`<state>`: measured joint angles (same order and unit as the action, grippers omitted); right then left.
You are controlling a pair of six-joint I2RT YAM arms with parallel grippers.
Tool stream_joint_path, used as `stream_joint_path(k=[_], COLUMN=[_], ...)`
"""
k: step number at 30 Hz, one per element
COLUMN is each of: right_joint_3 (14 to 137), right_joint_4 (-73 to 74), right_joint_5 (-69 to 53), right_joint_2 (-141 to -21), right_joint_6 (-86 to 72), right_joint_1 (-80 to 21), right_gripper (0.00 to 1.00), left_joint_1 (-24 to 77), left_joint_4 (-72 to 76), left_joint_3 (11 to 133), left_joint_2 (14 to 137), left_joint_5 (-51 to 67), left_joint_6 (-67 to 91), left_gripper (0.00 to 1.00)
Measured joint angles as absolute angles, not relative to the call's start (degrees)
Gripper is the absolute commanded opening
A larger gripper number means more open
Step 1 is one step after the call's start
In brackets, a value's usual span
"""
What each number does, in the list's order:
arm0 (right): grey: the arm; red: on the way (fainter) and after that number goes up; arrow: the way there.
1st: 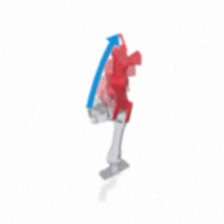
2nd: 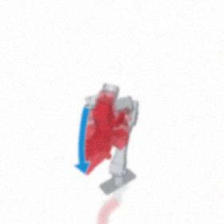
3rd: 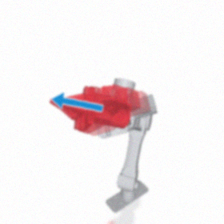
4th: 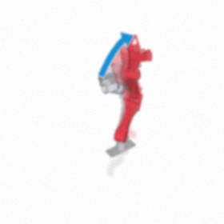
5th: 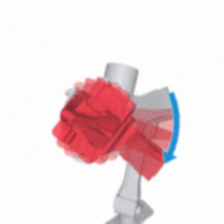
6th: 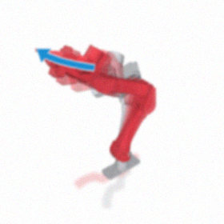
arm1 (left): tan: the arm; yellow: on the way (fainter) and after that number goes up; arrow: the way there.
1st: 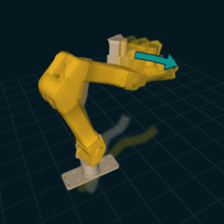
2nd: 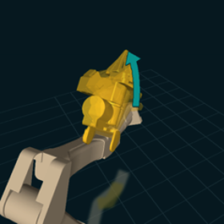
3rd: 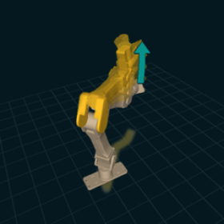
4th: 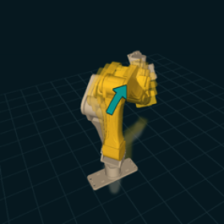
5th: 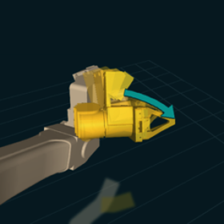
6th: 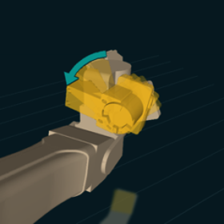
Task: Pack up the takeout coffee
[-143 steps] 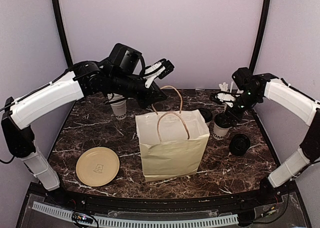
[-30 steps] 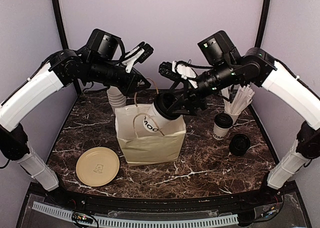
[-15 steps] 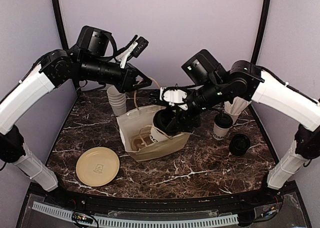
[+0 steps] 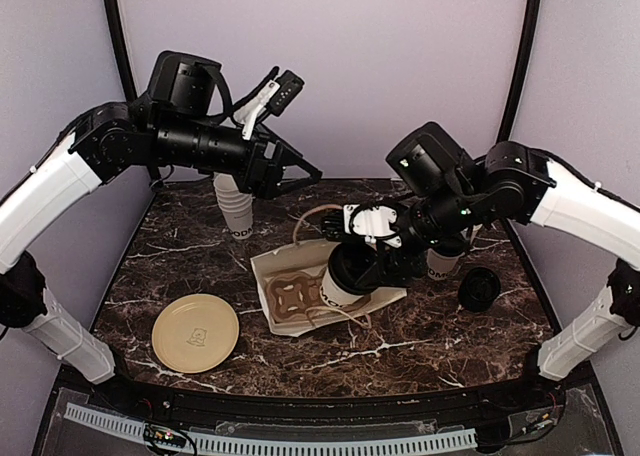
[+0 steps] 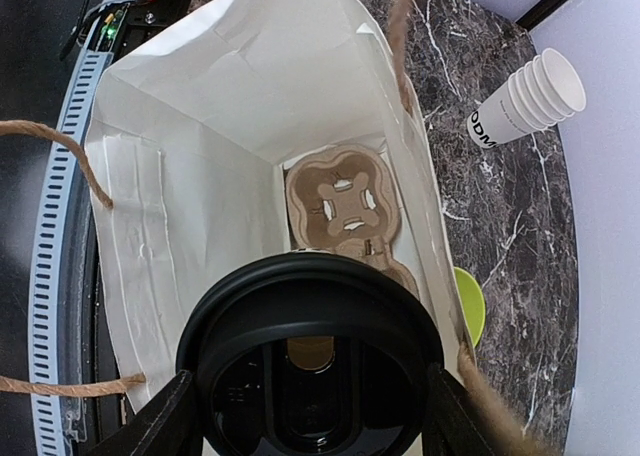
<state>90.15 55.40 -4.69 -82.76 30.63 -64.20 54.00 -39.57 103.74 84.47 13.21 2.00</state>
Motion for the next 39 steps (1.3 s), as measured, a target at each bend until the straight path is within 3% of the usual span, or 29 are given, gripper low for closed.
stream_joint_path(k=[8, 17, 26, 39], right_joint_3=[86.39, 83.15, 75.57, 67.57], right_joint_4=[57.39, 60.07, 53.54, 42.46], right_joint_5=[-5.28, -6.98, 8.34, 19.38], right_joint_2=[-79.94, -77.08, -73.60, -72.86], right_joint_6=[34.68, 39.18, 38.96, 40.25], right_joint_1=[-67.00, -71.31, -71.64, -72.20], right_gripper=[0.51, 0.48, 0.48, 0.48], left_joint_1=[53.67, 48.77, 48.03, 48.03], left_joint_4=[-36.12, -32.84, -32.75, -29.04], left_joint_3=[99.83, 92.03, 89.71, 87.96], left_joint_2=[79.02, 84.33, 97.19, 98.39], left_joint_5=[8.84, -0.27, -0.62, 2.94], left_joint_6=[1.43, 1.17, 1.08, 1.28], left_gripper=[0.75, 0.74, 0.71, 0.71])
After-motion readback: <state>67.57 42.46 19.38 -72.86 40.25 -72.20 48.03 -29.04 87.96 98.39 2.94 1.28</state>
